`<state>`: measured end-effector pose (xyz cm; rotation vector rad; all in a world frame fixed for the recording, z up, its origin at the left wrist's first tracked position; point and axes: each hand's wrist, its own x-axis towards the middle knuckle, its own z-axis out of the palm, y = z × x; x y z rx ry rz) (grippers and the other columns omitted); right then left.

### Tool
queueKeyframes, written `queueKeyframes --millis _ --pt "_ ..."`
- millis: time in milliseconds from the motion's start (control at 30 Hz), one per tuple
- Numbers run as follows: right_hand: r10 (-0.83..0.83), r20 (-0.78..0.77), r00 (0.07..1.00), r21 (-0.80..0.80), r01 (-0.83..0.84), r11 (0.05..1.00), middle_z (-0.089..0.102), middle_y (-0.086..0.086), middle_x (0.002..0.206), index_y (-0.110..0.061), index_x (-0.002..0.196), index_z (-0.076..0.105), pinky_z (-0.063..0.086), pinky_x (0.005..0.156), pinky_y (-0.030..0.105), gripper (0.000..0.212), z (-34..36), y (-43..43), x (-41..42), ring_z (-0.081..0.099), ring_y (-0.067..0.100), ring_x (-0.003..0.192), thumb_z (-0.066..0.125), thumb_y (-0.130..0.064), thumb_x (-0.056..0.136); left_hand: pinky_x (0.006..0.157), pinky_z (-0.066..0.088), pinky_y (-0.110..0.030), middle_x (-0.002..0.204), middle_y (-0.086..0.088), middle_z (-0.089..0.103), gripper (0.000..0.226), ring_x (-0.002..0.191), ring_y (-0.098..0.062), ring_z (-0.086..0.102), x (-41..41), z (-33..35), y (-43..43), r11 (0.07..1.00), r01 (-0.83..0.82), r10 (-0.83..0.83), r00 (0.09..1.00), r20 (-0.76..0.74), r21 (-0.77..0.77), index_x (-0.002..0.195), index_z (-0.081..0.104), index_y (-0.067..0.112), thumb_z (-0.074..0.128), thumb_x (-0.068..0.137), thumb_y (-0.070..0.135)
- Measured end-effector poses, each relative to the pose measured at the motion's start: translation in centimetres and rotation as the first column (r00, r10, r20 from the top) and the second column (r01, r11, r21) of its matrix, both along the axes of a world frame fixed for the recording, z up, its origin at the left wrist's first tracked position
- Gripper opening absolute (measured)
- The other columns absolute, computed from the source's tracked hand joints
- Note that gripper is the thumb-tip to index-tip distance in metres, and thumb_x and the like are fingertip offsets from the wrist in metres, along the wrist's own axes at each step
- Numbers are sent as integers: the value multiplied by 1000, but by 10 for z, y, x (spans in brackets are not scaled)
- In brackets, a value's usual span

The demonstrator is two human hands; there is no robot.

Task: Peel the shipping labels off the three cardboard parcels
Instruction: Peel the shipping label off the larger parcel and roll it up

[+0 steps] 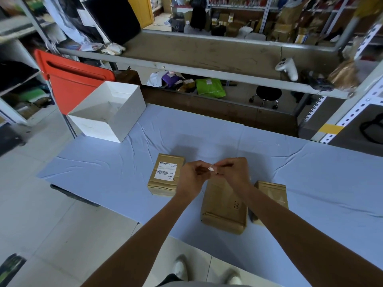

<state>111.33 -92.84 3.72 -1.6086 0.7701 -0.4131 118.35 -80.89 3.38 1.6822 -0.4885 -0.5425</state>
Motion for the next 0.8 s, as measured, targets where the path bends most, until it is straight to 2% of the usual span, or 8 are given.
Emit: queueKeyframes --millis 67,167,267,367,433,533,633,800 --pt "22 14 1000 53 -22 998 75 7 72 -14 73 79 60 64 29 12 3 -2 1 74 23 69 80 -1 72 62 49 -7 70 10 69 3 64 4 65 1 2 -1 998 -5 -3 993 114 66 83 73 11 73 81 9" --pt "72 40 997 76 -75 994 76 4 74 -21 69 79 60 66 25 23 7 -5 4 74 20 73 78 2 72 58 42 -1 69 16 64 8 62 12 60 4 7 -2 986 -51 0 953 302 159 89 72 9 69 86 16" --pt "99 0 995 -62 -99 993 76 -4 72 -23 74 79 60 69 22 22 8 -1 8 73 12 71 82 -2 69 60 47 -11 74 3 68 14 63 -1 62 10 12 -1 964 -56 -51 919 391 259 92 72 10 67 88 22" --pt "113 -4 994 -170 -112 979 75 -2 72 -13 80 79 58 65 18 15 8 3 11 72 11 67 83 -4 68 68 53 -36 77 -11 71 13 69 -24 66 15 14 -1 932 -34 -142 881 451 361 89 71 6 65 89 17" --pt "117 -8 993 -249 -115 962 75 6 75 -7 81 79 59 65 20 13 9 4 13 72 14 67 82 -4 69 65 51 -34 74 -11 70 10 64 -22 63 18 15 -2 926 -19 -169 871 461 376 84 71 6 65 88 13" --pt "130 -20 991 -379 -128 916 75 9 77 -4 82 79 55 63 18 12 12 7 14 70 17 67 82 -4 70 58 47 -16 69 -8 66 9 52 -5 57 26 18 -2 946 21 -127 941 313 323 84 73 1 70 84 9" --pt "188 -5 982 -458 -169 873 75 9 75 -6 82 79 54 61 23 8 14 12 12 70 22 66 80 -8 74 67 56 -27 73 -15 66 11 55 -11 61 32 23 -1 978 52 -65 996 59 203 87 72 -6 72 82 4" --pt "262 -114 958 -592 -278 757 72 12 73 -5 79 77 50 68 44 17 21 14 18 64 27 67 69 -18 86 49 48 -7 71 -7 64 15 45 2 60 28 23 2 990 -1 -6 999 49 139 96 67 -13 61 88 -3"
